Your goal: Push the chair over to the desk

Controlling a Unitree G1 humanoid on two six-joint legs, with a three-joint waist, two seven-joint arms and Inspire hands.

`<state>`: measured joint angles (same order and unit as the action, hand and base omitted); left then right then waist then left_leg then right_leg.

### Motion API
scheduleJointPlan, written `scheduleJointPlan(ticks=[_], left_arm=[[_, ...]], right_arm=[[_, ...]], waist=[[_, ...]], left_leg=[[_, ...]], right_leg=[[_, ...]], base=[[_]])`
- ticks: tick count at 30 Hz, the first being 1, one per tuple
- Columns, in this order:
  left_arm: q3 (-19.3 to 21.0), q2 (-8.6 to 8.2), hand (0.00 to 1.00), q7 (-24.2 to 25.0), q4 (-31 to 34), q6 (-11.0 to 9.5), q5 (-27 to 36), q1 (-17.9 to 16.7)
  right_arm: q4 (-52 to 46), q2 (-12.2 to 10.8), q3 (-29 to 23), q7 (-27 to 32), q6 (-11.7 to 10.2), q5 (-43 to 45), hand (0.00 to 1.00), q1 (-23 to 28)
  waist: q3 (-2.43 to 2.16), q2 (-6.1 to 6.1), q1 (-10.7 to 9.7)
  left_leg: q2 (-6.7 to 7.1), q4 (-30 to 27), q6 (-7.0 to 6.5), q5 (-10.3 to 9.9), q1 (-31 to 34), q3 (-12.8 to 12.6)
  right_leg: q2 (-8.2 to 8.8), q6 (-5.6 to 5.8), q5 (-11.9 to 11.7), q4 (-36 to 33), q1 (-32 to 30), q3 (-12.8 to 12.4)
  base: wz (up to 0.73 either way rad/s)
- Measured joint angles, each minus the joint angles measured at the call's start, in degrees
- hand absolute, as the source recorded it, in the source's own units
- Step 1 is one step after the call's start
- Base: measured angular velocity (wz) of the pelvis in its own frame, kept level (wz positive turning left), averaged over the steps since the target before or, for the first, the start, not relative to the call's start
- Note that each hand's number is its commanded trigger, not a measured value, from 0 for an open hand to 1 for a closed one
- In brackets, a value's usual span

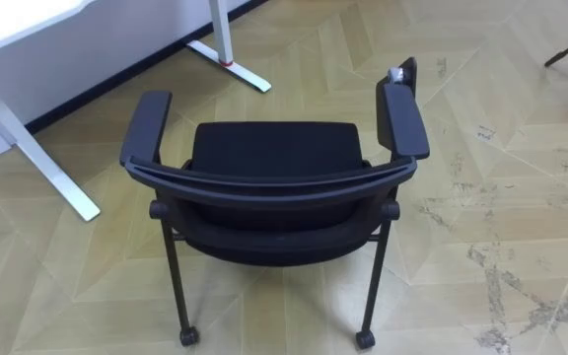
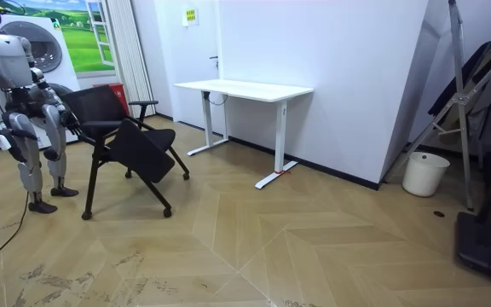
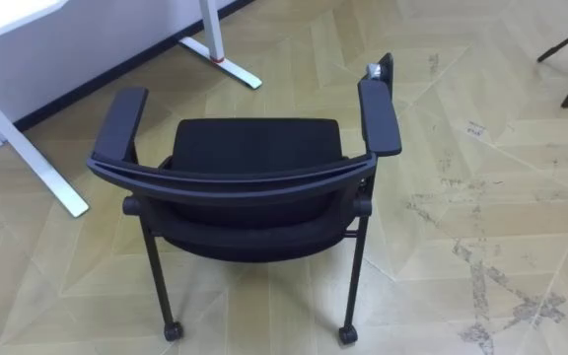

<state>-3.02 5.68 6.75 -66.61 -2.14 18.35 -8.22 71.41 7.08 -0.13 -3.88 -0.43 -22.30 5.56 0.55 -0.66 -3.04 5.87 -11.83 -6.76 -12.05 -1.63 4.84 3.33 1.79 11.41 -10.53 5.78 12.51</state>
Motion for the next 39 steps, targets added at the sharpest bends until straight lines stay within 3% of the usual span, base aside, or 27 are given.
scheduleJointPlan(ticks=[15,24,34,36,39], left_arm=[[0.1,-0.14,0.0,-0.4,-0.3,-0.7,0.1,-0.2],[1.3,-0.16,0.0,-1.6,-0.5,-0.7,2.4,-0.9],[6.0,-0.24,0.0,-6.2,-0.8,-0.7,4.2,-2.5],[8.4,-0.08,0.0,-7.4,-0.5,-0.7,0.9,-2.6],[11.1,1.08,0.0,-10.4,1.5,-0.4,-4.1,-2.9]], right_arm=[[0.1,-0.1,-1.2,1.3,-0.9,0.0,0.0,0.3],[-0.1,-0.1,-2.5,3.4,-0.8,-0.4,0.0,1.2],[2.4,-0.1,-5.6,5.5,-0.8,-0.9,0.0,1.4],[2.3,0.0,-6.4,5.8,-0.8,0.4,0.0,1.3],[2.1,0.3,-7.9,5.7,-0.7,2.5,0.0,1.3]], waist=[[0.22,0.05,-0.1],[-0.01,0.42,-0.1],[0.08,0.32,0.1],[0.14,0.22,0.3],[-0.13,-0.19,0.4]], left_leg=[[-0.03,0.1,0.0,0.0,-0.1,0.0],[-0.01,0.0,0.0,0.0,-0.1,0.3],[-0.06,0.2,0.04,0.0,-1.4,0.4],[-0.07,0.1,0.03,0.0,-1.5,0.3],[-0.09,0.1,0.07,-0.1,-1.5,0.5]], right_leg=[[0.01,0.0,0.0,0.0,0.0,0.3],[0.01,0.0,0.0,0.0,0.2,0.5],[-0.03,0.0,0.0,0.0,1.3,0.2],[-0.03,0.0,0.0,0.0,1.4,0.1],[-0.06,0.0,0.0,0.0,1.4,0.0]], base=[[0.0],[0.0],[0.0],[0.0],[0.0]])
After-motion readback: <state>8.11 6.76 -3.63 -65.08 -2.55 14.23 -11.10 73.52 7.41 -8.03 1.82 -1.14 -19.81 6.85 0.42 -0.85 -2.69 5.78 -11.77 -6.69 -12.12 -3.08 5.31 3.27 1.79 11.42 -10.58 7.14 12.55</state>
